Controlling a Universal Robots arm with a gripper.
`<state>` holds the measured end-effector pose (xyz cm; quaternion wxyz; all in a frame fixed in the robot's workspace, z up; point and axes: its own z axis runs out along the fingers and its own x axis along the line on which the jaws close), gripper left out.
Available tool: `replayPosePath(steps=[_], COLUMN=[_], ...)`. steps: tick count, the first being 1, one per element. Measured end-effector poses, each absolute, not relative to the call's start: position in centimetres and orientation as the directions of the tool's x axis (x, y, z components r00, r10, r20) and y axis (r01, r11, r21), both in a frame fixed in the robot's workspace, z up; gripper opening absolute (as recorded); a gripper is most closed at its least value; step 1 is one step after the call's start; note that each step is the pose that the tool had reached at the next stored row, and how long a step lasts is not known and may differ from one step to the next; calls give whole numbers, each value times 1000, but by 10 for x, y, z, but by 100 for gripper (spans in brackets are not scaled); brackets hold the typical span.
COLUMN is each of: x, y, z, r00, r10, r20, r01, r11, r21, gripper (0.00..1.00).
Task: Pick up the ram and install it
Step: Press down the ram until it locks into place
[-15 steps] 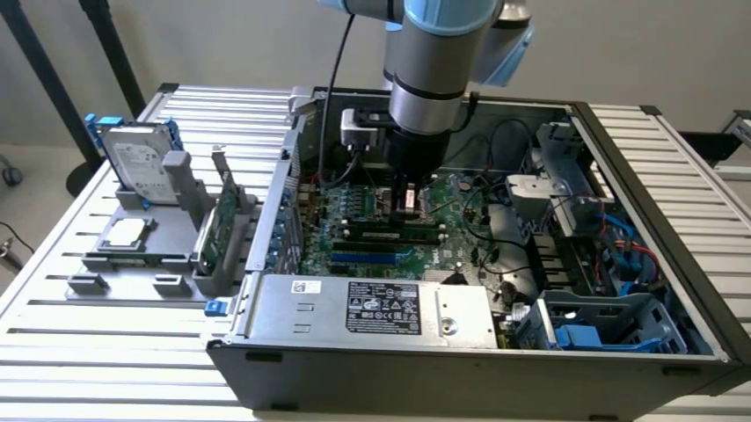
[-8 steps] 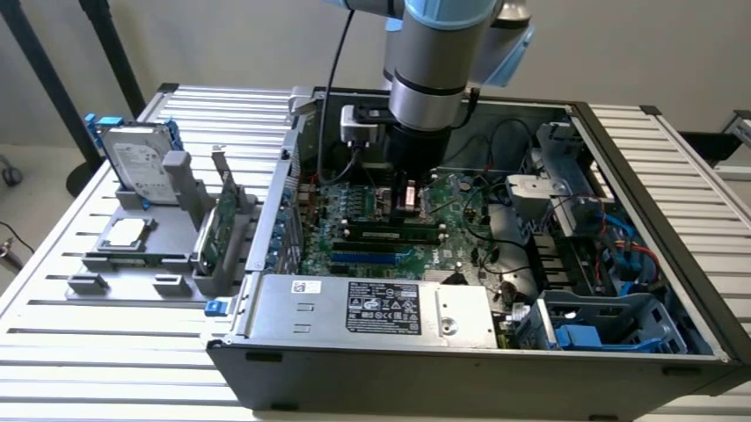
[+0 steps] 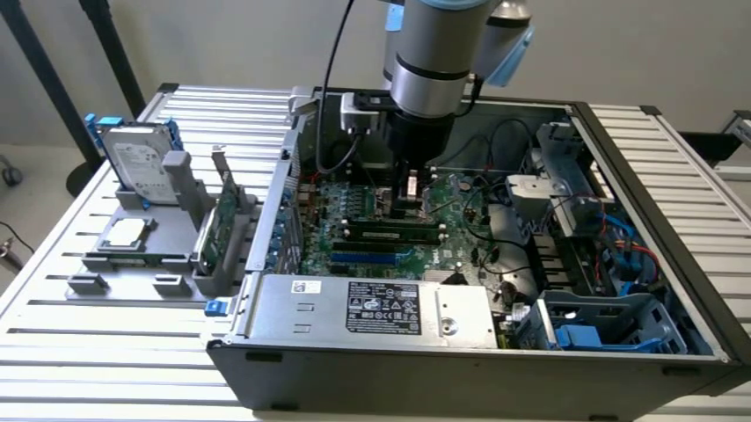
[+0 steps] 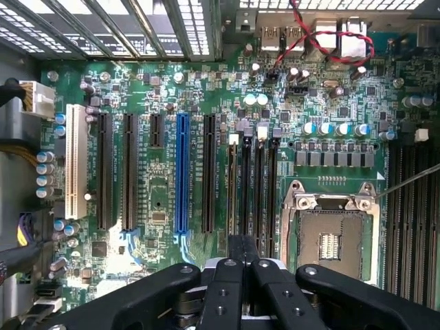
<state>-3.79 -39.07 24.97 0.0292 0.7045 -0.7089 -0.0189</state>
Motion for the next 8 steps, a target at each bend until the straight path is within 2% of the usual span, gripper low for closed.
replayPosePath(steps=[8], x=[-38], y=[-391], z=[250], r00=[-6], r10=[-1000], r20=[14], r01=[-998], r11=[7], r21=[68], gripper=[11])
